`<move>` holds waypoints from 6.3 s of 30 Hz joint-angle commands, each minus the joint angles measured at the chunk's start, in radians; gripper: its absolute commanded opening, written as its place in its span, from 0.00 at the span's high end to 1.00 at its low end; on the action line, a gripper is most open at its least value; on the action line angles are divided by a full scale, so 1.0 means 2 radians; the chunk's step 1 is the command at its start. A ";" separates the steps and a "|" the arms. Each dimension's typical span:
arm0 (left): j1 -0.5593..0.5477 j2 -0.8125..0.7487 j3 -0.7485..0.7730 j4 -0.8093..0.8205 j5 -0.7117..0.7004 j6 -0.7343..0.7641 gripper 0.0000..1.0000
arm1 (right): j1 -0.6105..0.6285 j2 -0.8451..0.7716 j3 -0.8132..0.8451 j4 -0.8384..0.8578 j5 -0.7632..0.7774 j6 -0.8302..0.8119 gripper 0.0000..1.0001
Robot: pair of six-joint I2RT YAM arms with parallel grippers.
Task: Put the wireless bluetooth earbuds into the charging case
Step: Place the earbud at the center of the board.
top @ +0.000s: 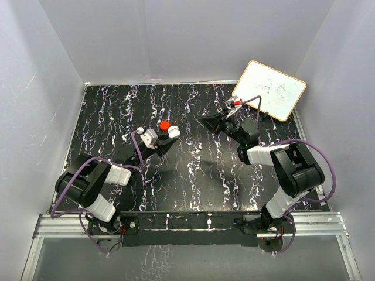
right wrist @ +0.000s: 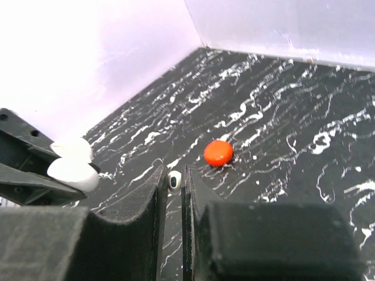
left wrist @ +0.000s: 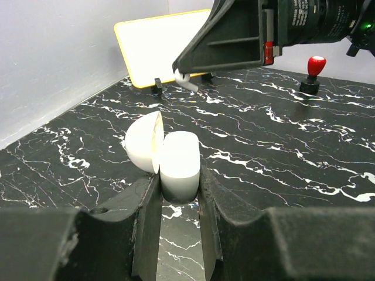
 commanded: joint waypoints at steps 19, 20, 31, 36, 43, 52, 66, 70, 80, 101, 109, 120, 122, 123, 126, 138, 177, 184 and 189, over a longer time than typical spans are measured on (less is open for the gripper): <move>0.002 0.009 0.039 0.096 0.033 -0.032 1.00 | 0.005 0.075 -0.012 0.365 -0.056 0.129 1.00; 0.002 0.009 0.040 0.096 0.035 -0.033 1.00 | 0.005 0.073 -0.012 0.366 -0.056 0.129 1.00; 0.002 0.010 0.040 0.096 0.041 -0.038 1.00 | 0.008 0.056 -0.015 0.365 -0.057 0.126 1.00; 0.002 0.009 0.041 0.096 0.042 -0.039 1.00 | 0.009 0.050 -0.013 0.365 -0.060 0.125 1.00; 0.002 0.004 0.039 0.096 0.041 -0.039 1.00 | 0.012 0.050 -0.007 0.366 -0.062 0.128 1.00; 0.002 -0.001 0.035 0.096 0.040 -0.037 1.00 | 0.013 0.034 -0.011 0.366 -0.063 0.128 1.00; 0.002 -0.007 0.032 0.096 0.039 -0.035 1.00 | 0.014 0.033 -0.017 0.365 -0.060 0.123 1.00; 0.002 -0.007 0.032 0.096 0.039 -0.034 1.00 | 0.014 0.032 -0.018 0.365 -0.060 0.122 1.00; 0.001 -0.008 0.032 0.096 0.039 -0.034 1.00 | 0.014 0.033 -0.017 0.365 -0.060 0.120 1.00; 0.002 -0.010 0.031 0.096 0.039 -0.033 1.00 | 0.014 0.030 -0.017 0.364 -0.058 0.115 1.00; 0.002 -0.010 0.032 0.096 0.039 -0.032 1.00 | 0.015 0.030 -0.018 0.364 -0.059 0.114 1.00; 0.001 -0.011 0.030 0.096 0.039 -0.032 1.00 | 0.017 0.028 -0.018 0.364 -0.058 0.112 1.00; 0.001 -0.010 0.031 0.096 0.038 -0.032 1.00 | 0.020 0.023 -0.020 0.362 -0.051 0.105 1.00; 0.001 -0.010 0.031 0.096 0.037 -0.032 1.00 | 0.024 0.017 -0.024 0.358 -0.043 0.096 1.00; 0.001 -0.008 0.032 0.095 0.038 -0.034 1.00 | 0.042 -0.009 -0.026 0.308 -0.018 0.046 1.00; 0.000 -0.003 0.037 0.096 0.015 -0.047 1.00 | 0.084 -0.037 -0.039 0.278 0.059 -0.016 1.00; -0.026 0.000 0.024 0.092 -0.079 -0.035 1.00 | 0.149 -0.012 -0.044 0.351 0.180 -0.070 1.00; -0.016 -0.056 0.003 0.037 -0.131 0.003 1.00 | 0.144 -0.037 -0.069 0.271 0.210 -0.085 1.00; -0.014 -0.082 0.002 0.012 -0.130 0.010 1.00 | 0.144 -0.040 -0.051 0.132 0.198 -0.084 1.00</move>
